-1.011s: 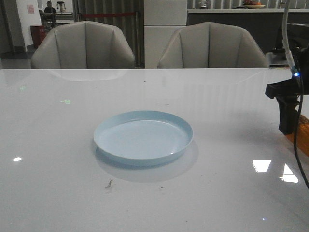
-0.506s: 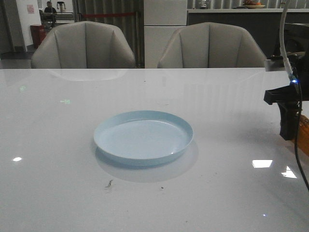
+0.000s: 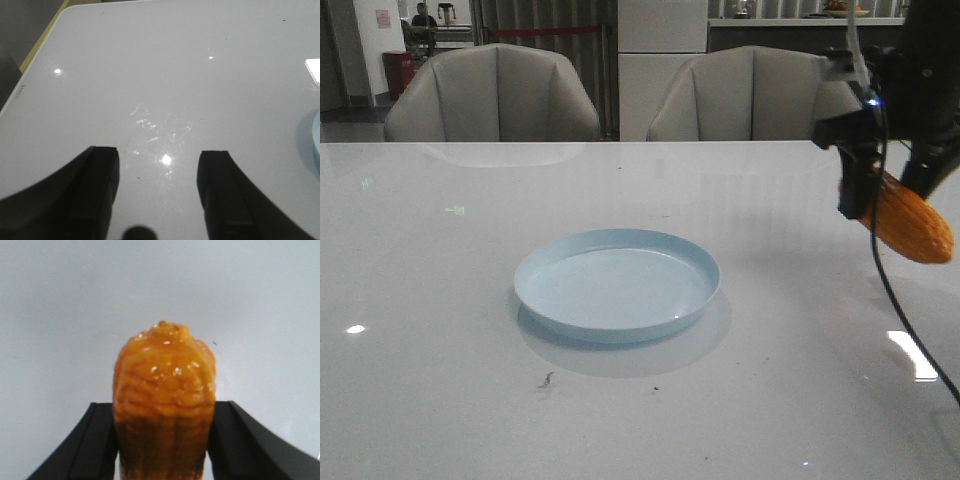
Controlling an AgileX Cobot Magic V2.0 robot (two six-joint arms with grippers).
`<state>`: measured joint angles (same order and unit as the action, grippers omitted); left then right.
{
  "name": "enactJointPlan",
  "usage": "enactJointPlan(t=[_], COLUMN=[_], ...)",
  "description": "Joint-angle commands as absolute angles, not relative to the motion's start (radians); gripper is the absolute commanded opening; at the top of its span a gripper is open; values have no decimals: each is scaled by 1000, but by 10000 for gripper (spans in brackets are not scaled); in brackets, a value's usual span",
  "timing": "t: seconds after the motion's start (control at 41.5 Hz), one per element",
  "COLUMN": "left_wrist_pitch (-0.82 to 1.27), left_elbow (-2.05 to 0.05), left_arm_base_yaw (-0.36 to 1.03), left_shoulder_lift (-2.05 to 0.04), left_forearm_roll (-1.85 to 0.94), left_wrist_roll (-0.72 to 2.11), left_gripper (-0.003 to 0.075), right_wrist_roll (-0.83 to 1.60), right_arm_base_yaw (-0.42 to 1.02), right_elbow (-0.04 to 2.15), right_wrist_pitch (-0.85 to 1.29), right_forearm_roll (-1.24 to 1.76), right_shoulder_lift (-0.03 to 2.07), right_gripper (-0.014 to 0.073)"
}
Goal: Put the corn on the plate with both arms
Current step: 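Carry the corn with the right gripper over the plate and lower it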
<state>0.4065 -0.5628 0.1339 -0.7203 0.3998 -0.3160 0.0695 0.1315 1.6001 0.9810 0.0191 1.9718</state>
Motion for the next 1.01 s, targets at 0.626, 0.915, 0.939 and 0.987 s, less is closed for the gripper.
enactJointPlan(t=[0.626,0.915,0.939,0.987], left_wrist_pitch=[341,352,357,364], left_elbow=[-593,-593,-593,-593], left_arm_base_yaw=[138,138,138,138], left_shoulder_lift=[-715,-715,-715,-715], left_forearm_roll=[413,413,413,413], left_wrist_roll=[-320,-320,-320,-320], left_gripper=[421,421,421,421], right_wrist_roll=[85,84,84,84], right_arm_base_yaw=[499,538,538,538], right_elbow=[1828,1829,1829,1829], right_wrist_pitch=[946,894,894,894], right_forearm_roll=[154,157,157,157], right_shoulder_lift=[2020,2086,2089,2090], right_gripper=[332,332,332,332])
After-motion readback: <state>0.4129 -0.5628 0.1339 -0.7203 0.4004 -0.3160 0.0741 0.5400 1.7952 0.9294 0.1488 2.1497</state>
